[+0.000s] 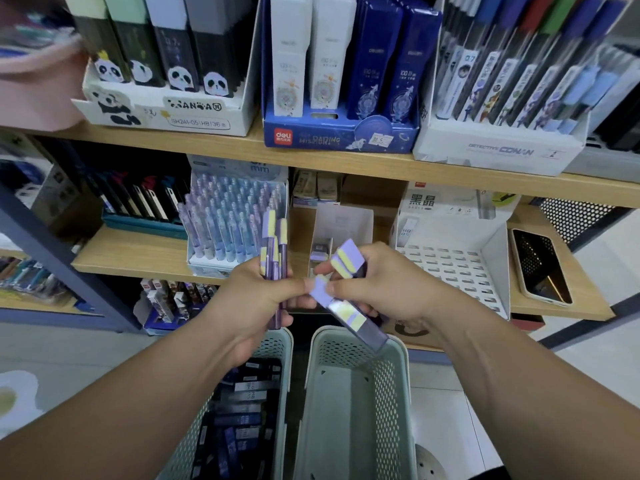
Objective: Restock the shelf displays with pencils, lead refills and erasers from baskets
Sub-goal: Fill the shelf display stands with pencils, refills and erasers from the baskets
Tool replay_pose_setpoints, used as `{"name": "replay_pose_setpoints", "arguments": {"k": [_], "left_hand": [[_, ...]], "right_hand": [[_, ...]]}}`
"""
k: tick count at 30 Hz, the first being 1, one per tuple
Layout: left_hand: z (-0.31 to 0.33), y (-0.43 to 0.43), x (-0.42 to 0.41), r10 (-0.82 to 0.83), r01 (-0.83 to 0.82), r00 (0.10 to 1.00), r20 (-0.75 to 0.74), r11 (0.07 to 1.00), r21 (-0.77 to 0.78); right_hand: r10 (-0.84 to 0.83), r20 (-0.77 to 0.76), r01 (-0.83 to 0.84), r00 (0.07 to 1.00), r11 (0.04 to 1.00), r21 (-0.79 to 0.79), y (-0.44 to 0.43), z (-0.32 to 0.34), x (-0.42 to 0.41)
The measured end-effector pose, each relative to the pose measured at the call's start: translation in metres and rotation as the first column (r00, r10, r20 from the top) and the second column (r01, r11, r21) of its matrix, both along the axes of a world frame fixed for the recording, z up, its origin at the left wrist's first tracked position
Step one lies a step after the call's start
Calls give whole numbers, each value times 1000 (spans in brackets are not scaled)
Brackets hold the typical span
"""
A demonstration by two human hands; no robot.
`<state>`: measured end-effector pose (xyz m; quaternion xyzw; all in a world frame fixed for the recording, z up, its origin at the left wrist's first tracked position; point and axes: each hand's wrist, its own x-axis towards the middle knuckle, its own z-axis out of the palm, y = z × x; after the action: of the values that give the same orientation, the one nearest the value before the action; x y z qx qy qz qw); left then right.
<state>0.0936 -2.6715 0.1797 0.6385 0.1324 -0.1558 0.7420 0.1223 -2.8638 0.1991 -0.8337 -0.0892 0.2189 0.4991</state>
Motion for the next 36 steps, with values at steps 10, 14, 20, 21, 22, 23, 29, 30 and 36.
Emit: {"name": "replay_pose_setpoints", "arguments": {"k": [10,14,20,21,22,23,29,30,36], "left_hand": [[-6,14,6,36,-51,990,-135,992,-112],[-10,17,7,45,-62,987,-151,992,-107],[-12,24,7,76,-89,984,-160,993,-74],[-11,25,7,78,-92,984,-161,992,-81],[-11,25,7,79,-93,984,-160,992,-87],[-11,25,6,76,-90,985,-157,992,-87],[-10,25,5,65,-73,987,-148,996,-52],[-9,24,5,65,-73,987,-149,996,-49],[-8,18,6,60,-68,985,-159,997,-46]], "right_hand": [[-474,446,464,759,875,140,-3,-10,54],[-387,619,482,684,876,15,5,-21,66],[-96,672,388,735,871,-301,15,-33,69],[-61,666,368,744,869,-332,17,-32,67],[-32,650,341,760,870,-357,19,-32,65],[-12,628,314,778,873,-373,20,-32,64],[-45,457,264,889,865,-428,17,-30,64],[-82,441,280,894,870,-406,15,-28,65],[-426,168,433,889,902,-5,3,-14,55]]}}
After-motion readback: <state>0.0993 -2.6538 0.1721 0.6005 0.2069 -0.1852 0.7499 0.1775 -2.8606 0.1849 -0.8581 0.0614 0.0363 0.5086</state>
